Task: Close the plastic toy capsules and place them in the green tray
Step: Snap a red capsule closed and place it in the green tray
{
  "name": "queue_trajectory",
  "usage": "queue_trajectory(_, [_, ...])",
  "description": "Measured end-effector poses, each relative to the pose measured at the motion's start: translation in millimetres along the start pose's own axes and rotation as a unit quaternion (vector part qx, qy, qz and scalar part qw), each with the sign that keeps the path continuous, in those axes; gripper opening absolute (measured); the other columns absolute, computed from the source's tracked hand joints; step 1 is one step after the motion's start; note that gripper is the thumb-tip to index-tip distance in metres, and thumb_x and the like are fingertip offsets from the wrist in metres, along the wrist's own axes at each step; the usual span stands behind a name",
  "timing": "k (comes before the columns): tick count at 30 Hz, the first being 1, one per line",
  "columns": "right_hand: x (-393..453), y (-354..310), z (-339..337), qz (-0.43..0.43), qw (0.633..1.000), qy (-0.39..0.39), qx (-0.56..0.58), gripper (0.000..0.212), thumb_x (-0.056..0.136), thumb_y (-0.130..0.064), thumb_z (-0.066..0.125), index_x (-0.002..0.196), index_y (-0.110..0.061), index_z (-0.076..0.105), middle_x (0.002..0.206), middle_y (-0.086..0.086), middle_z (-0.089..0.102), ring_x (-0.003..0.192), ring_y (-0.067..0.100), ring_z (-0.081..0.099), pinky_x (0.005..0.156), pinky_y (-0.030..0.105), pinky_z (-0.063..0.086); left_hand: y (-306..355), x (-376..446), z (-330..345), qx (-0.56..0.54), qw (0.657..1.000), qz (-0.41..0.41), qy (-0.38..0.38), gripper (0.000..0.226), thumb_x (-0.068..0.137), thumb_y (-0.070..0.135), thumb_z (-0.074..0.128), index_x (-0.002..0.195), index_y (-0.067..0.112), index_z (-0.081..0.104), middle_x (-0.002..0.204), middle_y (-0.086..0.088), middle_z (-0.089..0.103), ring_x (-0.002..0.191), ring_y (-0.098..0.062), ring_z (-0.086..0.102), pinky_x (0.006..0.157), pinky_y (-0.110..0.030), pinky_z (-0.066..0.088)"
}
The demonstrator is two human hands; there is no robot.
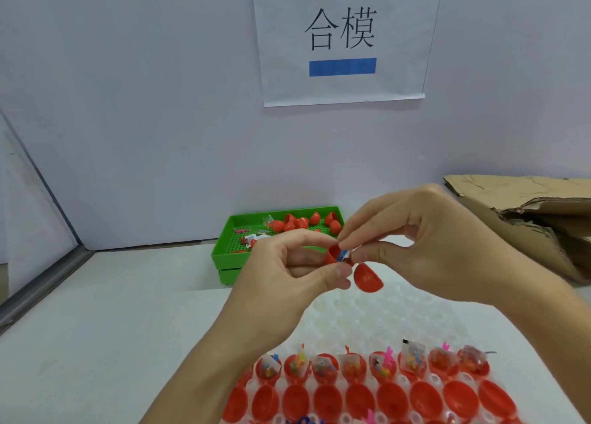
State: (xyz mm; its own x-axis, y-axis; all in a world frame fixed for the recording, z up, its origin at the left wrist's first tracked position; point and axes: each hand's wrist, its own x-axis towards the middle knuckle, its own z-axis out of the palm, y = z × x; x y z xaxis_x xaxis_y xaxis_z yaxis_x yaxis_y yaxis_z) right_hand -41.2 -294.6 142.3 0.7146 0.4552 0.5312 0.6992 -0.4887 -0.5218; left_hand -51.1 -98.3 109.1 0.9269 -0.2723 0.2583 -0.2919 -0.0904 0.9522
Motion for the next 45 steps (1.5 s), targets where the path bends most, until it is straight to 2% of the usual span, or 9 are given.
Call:
queue_trajectory(8, [0,0,0,-0.003,1.0,-0.017,0.007,0.015,0.081,-0.005,0.079,0.083,-0.019,0.082,0.088,-0.012,0.075,0.084,0.006,0.072,0.079,0.017,0.057,-1,-2,1,0.025,0.999,0.007,-0.022,0.022,0.077,0.018,0.081,0.097,0.023,0.073,0.087,-0.004,0.078,0.08,-0.022,0.076,0.081,-0.034,0.061])
queue_trajectory(18, [0,-4,1,-0.012,0.998,0.031,0.049,0.035,0.08,0.005,0.077,0.092,-0.028,0.077,0.085,-0.014,0.076,0.082,0.004,0.073,0.079,0.014,0.056,3,-2,3,-0.048,0.999,0.006,-0.004,0.035,0.072,0.023,0.076,0.104,0.01,0.07,0.089,-0.009,0.077,0.082,-0.025,0.076,0.076,-0.027,0.06])
queue_trajectory(25, [1,-5,5,0.002,0.993,0.036,0.114,0.044,0.078,0.015,0.071,0.1,-0.022,0.075,0.09,-0.002,0.076,0.088,0.013,0.075,0.083,0.026,0.059,5,-1,4,-0.078,0.997,-0.003,0.006,0.029,0.073,0.015,0.076,0.102,0.017,0.071,0.086,-0.011,0.077,0.081,-0.026,0.076,0.075,-0.026,0.06])
queue_trajectory(30, [-1,-6,4,0.021,0.99,0.032,0.133,0.042,0.083,0.016,0.068,0.103,-0.02,0.074,0.094,-0.004,0.078,0.093,0.009,0.074,0.084,0.023,0.058,5,-1,1,-0.063,0.998,0.001,0.014,0.026,0.08,0.014,0.074,0.105,0.014,0.071,0.089,-0.012,0.077,0.087,-0.026,0.075,0.084,-0.033,0.06])
queue_trajectory(35, [1,-7,2,0.005,0.991,0.123,0.059,0.027,0.088,-0.008,0.072,0.104,-0.031,0.073,0.1,-0.015,0.076,0.098,0.004,0.071,0.084,0.028,0.059,4,-1,-1,-0.076,0.997,0.004,0.023,0.023,0.078,0.016,0.075,0.101,0.013,0.073,0.091,-0.014,0.077,0.087,-0.028,0.075,0.085,-0.033,0.059])
queue_trajectory(37, [2,-4,-2,0.078,0.993,0.09,0.026,0.03,0.085,-0.044,0.067,0.114,-0.037,0.068,0.105,-0.018,0.073,0.099,-0.001,0.068,0.084,0.03,0.06,4,-1,-2,-0.083,0.996,0.013,0.038,0.026,0.074,0.021,0.075,0.099,0.014,0.074,0.091,-0.014,0.077,0.087,-0.027,0.075,0.082,-0.03,0.06])
queue_trajectory(39, [1,2,-5,0.182,0.982,-0.005,0.047,0.064,0.071,-0.068,0.058,0.128,-0.039,0.06,0.113,-0.017,0.07,0.099,-0.001,0.069,0.086,0.035,0.06,5,0,-4,-0.094,0.994,0.025,0.055,0.028,0.071,0.023,0.075,0.097,0.015,0.075,0.091,-0.014,0.077,0.087,-0.027,0.075,0.079,-0.027,0.06])
queue_trajectory(42, [1,6,-2,0.235,0.952,-0.103,0.166,0.072,0.068,-0.06,0.068,0.132,-0.029,0.057,0.109,-0.003,0.075,0.095,0.013,0.073,0.08,0.034,0.061,5,1,-3,-0.095,0.993,0.035,0.067,0.029,0.07,0.024,0.075,0.098,0.014,0.075,0.09,-0.013,0.077,0.087,-0.027,0.075,0.077,-0.025,0.059])
queue_trajectory(45, [2,8,-5,0.223,0.947,-0.095,0.21,0.052,0.071,-0.038,0.075,0.119,-0.02,0.068,0.093,0.003,0.078,0.088,0.018,0.075,0.073,0.023,0.058,4,0,-2,-0.09,0.993,0.026,0.07,0.028,0.07,0.023,0.075,0.097,0.014,0.074,0.089,-0.013,0.077,0.085,-0.026,0.075,0.077,-0.027,0.06])
